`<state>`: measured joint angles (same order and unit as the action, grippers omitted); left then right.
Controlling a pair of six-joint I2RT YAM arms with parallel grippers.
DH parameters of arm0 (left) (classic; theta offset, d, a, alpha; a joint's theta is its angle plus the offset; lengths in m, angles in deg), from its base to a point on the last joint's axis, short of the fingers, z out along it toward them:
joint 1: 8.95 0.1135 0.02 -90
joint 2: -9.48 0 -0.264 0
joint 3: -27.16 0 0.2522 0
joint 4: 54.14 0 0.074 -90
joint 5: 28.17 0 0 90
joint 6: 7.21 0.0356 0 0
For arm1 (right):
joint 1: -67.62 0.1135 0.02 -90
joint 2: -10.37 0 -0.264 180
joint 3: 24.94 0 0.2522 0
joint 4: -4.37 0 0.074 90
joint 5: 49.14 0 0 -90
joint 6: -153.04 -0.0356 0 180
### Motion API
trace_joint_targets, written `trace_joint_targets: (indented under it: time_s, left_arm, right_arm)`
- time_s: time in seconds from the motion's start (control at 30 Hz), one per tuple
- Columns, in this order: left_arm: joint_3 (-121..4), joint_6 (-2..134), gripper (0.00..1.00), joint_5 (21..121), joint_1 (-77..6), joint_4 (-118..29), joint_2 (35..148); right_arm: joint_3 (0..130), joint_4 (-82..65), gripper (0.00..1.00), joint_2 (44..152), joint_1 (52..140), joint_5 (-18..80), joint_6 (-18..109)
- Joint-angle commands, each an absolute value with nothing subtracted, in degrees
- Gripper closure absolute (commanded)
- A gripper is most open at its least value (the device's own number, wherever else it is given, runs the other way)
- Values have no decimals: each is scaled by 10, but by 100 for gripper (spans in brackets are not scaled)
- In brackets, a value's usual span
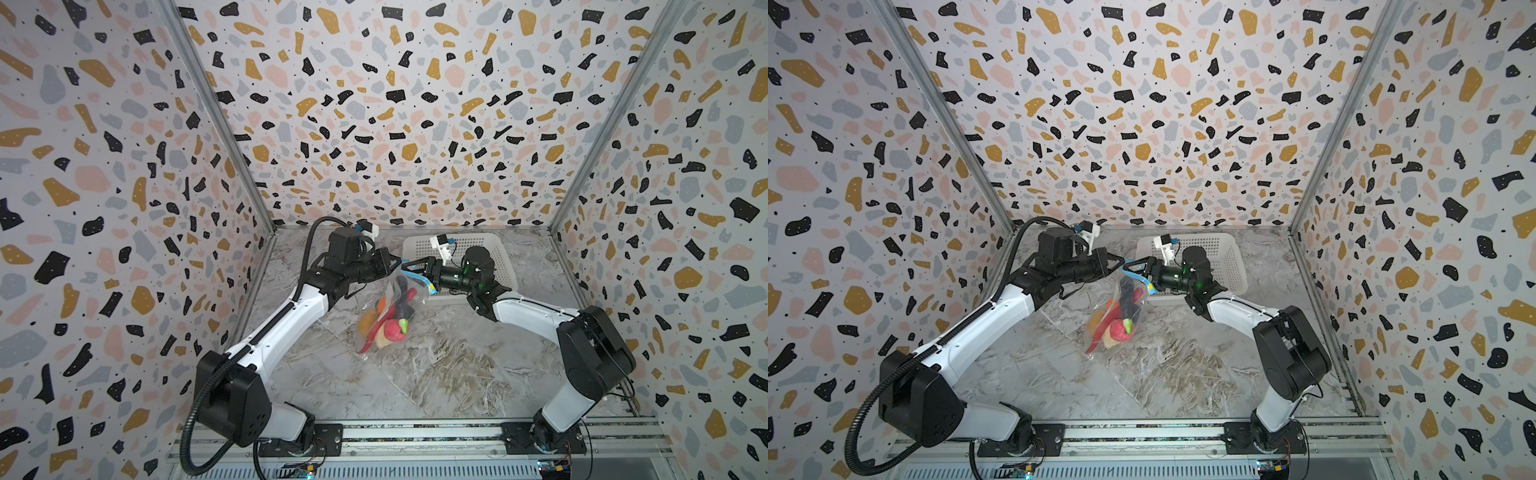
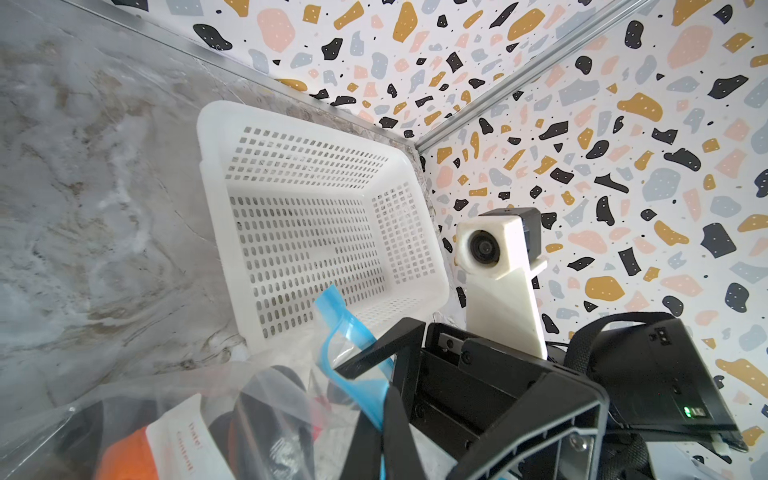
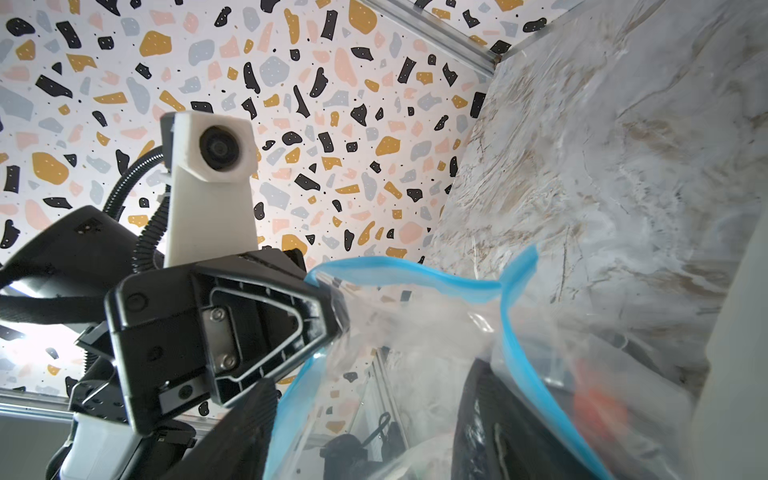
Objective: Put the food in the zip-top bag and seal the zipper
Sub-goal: 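Lower the eggplant into the bag held by the left gripper, then open the right gripper and withdraw it from the bag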
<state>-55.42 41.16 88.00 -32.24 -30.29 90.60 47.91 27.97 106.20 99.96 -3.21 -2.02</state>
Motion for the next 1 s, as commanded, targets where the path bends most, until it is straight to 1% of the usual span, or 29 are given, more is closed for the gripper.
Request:
trace_joint_targets:
  time_s: [0.0, 0.07, 0.13, 0.27, 0.37, 0.47, 0.6, 0.67, 0.73, 0.8, 0.97]
  left_arm:
    - [-553, 409, 100, 857, -312, -316, 896]
    - [-562, 411, 100, 858, -312, -311, 896]
    - [-571, 413, 100, 860, -312, -306, 897]
    - [-572, 413, 100, 865, -312, -305, 897]
    - [-563, 413, 100, 866, -312, -308, 897]
    - [-548, 407, 100, 870, -312, -319, 893]
    - [-534, 403, 100, 875, -312, -327, 885]
    - [-532, 403, 100, 876, -312, -328, 882]
    - [-533, 406, 100, 880, -312, -326, 880]
    - [-536, 410, 100, 886, -313, -318, 879]
    - [-532, 423, 100, 885, -312, -301, 869]
  right_arm:
    - [530, 170, 21, 1034, 1008, -3, 44]
    - [545, 97, 22, 1033, 1010, 33, 93]
    - [550, 68, 21, 1035, 1011, 55, 115]
    - [549, 80, 22, 1041, 1011, 53, 116]
    - [580, 83, 22, 1031, 1011, 47, 141]
    - [628, 36, 21, 1009, 1003, 66, 192]
    - [624, -14, 19, 978, 984, 93, 239]
    - [594, -47, 18, 948, 980, 127, 266]
    - [538, -76, 16, 901, 986, 184, 315]
    - [484, -110, 16, 862, 991, 233, 346]
    - [339, -130, 17, 784, 1038, 400, 396]
